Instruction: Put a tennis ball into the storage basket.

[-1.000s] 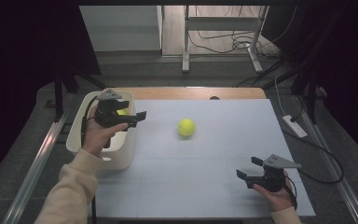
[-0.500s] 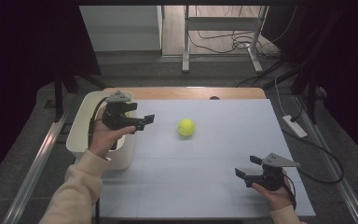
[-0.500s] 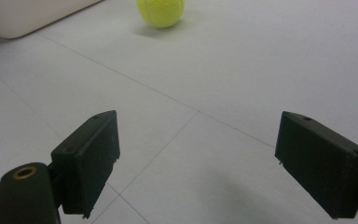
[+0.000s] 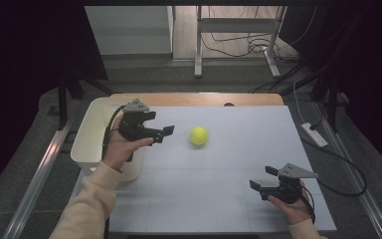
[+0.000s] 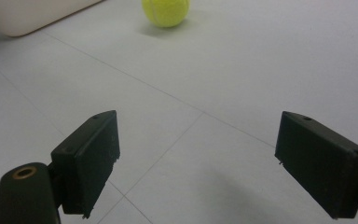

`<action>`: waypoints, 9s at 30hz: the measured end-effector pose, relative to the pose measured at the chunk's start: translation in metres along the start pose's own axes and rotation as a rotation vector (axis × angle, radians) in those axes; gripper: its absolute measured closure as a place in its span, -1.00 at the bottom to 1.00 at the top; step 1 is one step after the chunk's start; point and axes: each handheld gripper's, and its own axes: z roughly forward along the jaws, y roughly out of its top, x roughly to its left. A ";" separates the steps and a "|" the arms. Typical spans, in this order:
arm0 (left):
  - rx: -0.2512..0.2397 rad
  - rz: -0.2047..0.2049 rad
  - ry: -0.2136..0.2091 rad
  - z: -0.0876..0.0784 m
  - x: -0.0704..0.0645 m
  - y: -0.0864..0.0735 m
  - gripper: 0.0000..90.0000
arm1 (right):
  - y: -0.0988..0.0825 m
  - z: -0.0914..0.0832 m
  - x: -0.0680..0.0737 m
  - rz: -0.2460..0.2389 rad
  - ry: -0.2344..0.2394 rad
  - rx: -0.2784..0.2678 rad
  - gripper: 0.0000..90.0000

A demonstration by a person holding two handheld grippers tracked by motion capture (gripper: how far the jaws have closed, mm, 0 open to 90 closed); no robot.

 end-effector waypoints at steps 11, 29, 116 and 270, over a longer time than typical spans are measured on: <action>0.018 0.017 -0.006 0.010 -0.013 0.004 -0.71 | 0.000 -0.001 0.001 -0.004 0.010 -0.002 -0.69; 0.072 0.034 -0.020 0.037 -0.025 0.009 -0.72 | 0.000 0.002 0.001 -0.010 0.011 0.006 -0.69; 0.322 -0.043 0.011 0.175 -0.011 -0.002 -0.85 | -0.003 0.000 0.000 -0.009 -0.001 0.014 -0.69; 0.106 -0.006 0.074 0.087 -0.010 0.031 -0.40 | -0.002 -0.001 0.001 -0.012 -0.006 0.007 -0.68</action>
